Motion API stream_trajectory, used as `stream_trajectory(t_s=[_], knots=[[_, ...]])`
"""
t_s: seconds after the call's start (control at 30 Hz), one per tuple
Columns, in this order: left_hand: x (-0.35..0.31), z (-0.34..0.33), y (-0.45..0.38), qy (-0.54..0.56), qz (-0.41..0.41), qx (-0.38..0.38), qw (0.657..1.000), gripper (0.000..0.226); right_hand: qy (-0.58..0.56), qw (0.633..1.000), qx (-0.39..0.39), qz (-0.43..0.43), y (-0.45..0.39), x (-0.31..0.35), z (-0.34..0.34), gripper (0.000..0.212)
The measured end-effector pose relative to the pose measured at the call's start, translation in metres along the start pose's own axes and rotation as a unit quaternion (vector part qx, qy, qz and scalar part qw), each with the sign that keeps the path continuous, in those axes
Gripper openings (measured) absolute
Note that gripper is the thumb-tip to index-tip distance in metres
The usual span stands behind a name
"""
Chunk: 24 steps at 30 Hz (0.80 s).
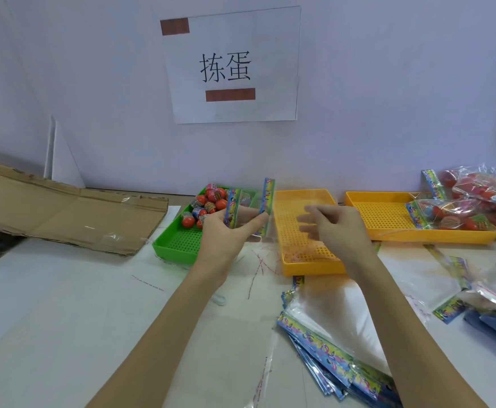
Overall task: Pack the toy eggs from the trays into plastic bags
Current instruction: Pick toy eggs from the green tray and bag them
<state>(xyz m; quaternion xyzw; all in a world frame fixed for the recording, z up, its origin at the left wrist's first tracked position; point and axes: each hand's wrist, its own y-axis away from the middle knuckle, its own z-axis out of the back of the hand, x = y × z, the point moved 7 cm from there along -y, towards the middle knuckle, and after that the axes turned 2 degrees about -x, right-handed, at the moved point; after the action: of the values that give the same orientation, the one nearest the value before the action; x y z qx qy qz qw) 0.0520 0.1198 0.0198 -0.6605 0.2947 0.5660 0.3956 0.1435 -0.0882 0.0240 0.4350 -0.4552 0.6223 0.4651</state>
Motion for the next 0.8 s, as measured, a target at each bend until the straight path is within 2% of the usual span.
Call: stream_trajectory(t_s=[0.07, 0.13, 0.2, 0.23, 0.3, 0.37, 0.43, 0.5, 0.57, 0.67, 0.73, 0.8], knots=[[-0.015, 0.001, 0.005, -0.045, -0.095, -0.027, 0.994, 0.009, 0.026, 0.999, -0.035, 0.015, -0.002, -0.001, 0.007, 0.023], [-0.036, -0.005, 0.015, -0.118, -0.233, -0.02, 0.965, 0.007, 0.016, 0.997, -0.064, 0.033, -0.003, 0.002, 0.014, 0.034], [-0.052, -0.017, 0.028, -0.171, -0.342, 0.036, 0.923, 0.008, -0.043, 0.994, -0.094, 0.041, -0.003, 0.009, 0.025, 0.047], [-0.056, -0.024, 0.031, -0.176, -0.358, 0.084, 0.913, 0.009, -0.1, 0.987, -0.114, 0.043, -0.004, 0.012, 0.033, 0.048], [-0.053, -0.037, 0.037, -0.178, -0.335, 0.2, 0.903, 0.01, -0.238, 0.958, -0.158, 0.038, -0.004, 0.014, 0.052, 0.045], [-0.041, -0.05, 0.045, -0.201, -0.29, 0.294, 0.888, 0.015, -0.322, 0.921, -0.215, 0.039, -0.004, 0.012, 0.073, 0.043], [-0.029, -0.061, 0.053, -0.212, -0.246, 0.349, 0.879, 0.022, -0.312, 0.914, -0.253, 0.053, -0.001, 0.012, 0.087, 0.04], [-0.021, -0.07, 0.06, -0.224, -0.234, 0.383, 0.865, 0.022, -0.272, 0.927, -0.251, 0.068, -0.001, 0.017, 0.088, 0.036], [-0.013, -0.076, 0.066, -0.255, -0.216, 0.414, 0.847, 0.021, -0.218, 0.953, -0.197, 0.069, -0.004, 0.022, 0.078, 0.034], [-0.003, -0.076, 0.067, -0.268, -0.162, 0.45, 0.836, 0.019, -0.161, 0.985, -0.047, 0.026, -0.006, 0.023, 0.041, 0.034], [-0.004, -0.071, 0.063, -0.232, -0.131, 0.452, 0.851, 0.016, -0.151, 0.988, 0.024, -0.012, -0.001, 0.019, 0.016, 0.031], [-0.011, -0.064, 0.053, -0.175, -0.101, 0.43, 0.88, 0.015, -0.14, 0.988, 0.046, -0.035, 0.004, 0.016, 0.0, 0.029]])
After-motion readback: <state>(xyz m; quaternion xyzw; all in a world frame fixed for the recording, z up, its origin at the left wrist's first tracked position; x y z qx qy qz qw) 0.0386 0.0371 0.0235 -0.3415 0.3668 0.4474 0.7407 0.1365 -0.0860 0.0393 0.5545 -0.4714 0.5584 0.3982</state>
